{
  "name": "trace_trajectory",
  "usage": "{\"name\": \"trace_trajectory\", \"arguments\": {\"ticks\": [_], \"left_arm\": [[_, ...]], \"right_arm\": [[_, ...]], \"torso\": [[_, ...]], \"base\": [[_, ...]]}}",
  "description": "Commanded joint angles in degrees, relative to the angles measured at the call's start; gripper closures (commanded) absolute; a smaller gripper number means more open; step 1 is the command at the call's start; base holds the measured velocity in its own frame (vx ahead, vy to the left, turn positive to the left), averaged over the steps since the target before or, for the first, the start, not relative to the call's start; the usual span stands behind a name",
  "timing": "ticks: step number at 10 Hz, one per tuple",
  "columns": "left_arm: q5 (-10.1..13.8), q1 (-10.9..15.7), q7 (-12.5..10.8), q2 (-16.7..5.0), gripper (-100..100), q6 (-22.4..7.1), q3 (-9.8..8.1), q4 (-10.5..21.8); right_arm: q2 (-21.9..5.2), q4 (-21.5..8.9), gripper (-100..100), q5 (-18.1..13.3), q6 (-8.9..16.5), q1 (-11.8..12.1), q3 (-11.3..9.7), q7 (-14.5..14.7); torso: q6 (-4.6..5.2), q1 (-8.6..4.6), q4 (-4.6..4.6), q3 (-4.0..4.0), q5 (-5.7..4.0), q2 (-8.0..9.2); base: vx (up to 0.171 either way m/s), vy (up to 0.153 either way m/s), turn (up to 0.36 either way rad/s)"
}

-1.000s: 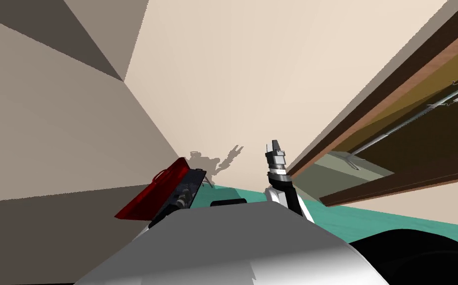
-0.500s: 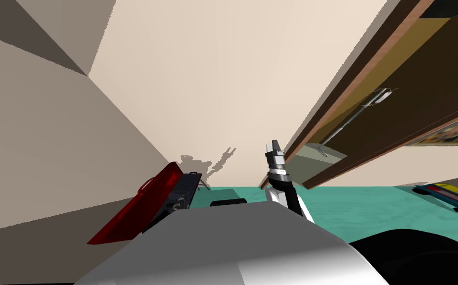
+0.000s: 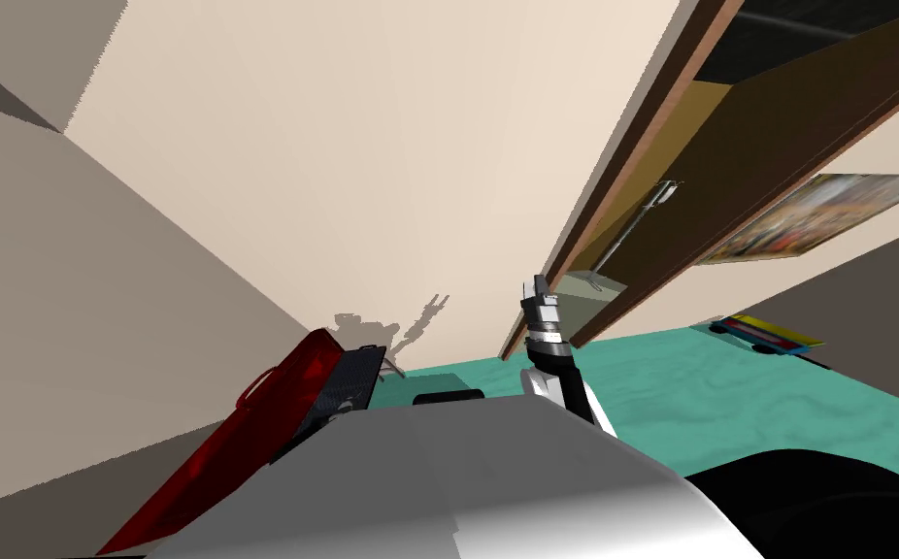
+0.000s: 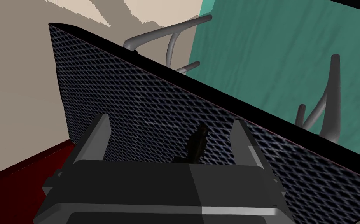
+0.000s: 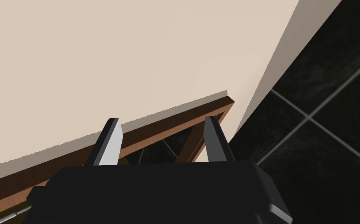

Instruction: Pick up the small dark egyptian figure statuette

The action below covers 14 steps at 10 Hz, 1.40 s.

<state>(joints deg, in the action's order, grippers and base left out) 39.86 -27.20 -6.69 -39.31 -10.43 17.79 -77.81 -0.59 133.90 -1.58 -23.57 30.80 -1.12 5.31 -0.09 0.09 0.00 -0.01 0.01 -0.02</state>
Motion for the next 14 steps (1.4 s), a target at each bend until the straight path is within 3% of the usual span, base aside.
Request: {"name": "trace_trajectory", "arguments": {"ticks": [1,3,6,7,11,14], "left_arm": [[2.3,0.6,0.8,-1.9,-100,-1.6,1.17,2.9],[2.3,0.6,0.8,-1.9,-100,-1.6,1.17,3.4],[5.2,1.3,2.6,-4.3,-100,-5.1,2.34,8.5],[5.2,1.3,2.6,-4.3,-100,-5.1,2.34,8.5],[8.2,2.0,4.4,-7.2,-100,-8.6,3.51,13.6],[9.0,2.2,4.8,-7.9,-100,-9.2,3.90,14.8]], "right_arm": [[0.0,0.0,0,0.0,0.0,0.0,0.0,0.0],[0.0,0.0,0,0.0,0.0,0.0,0.0,0.0],[0.0,0.0,0,0.0,0.0,0.0,0.0,0.0],[0.0,0.0,0,0.0,0.0,0.0,0.0,0.0],[0.0,0.0,0,0.0,0.0,0.0,0.0,0.0],[0.0,0.0,0,0.0,0.0,0.0,0.0,0.0]], "torso": [[0.00,0.00,0.00,0.00,0.00,0.00],[-0.05,0.01,0.00,0.00,0.00,0.00],[-0.01,-0.04,-0.01,-0.02,-0.01,-0.04],[-0.01,0.01,0.01,0.02,0.00,0.03],[-0.01,-0.04,0.01,0.01,-0.01,0.01],[-0.06,-0.02,0.00,-0.02,0.00,-0.03]], "base": [[-0.046,0.021,-0.412],[-0.024,0.015,-0.066],[-0.036,0.008,-0.332],[-0.042,0.026,-0.117],[-0.040,0.006,-0.243],[-0.028,0.004,-0.127]]}}
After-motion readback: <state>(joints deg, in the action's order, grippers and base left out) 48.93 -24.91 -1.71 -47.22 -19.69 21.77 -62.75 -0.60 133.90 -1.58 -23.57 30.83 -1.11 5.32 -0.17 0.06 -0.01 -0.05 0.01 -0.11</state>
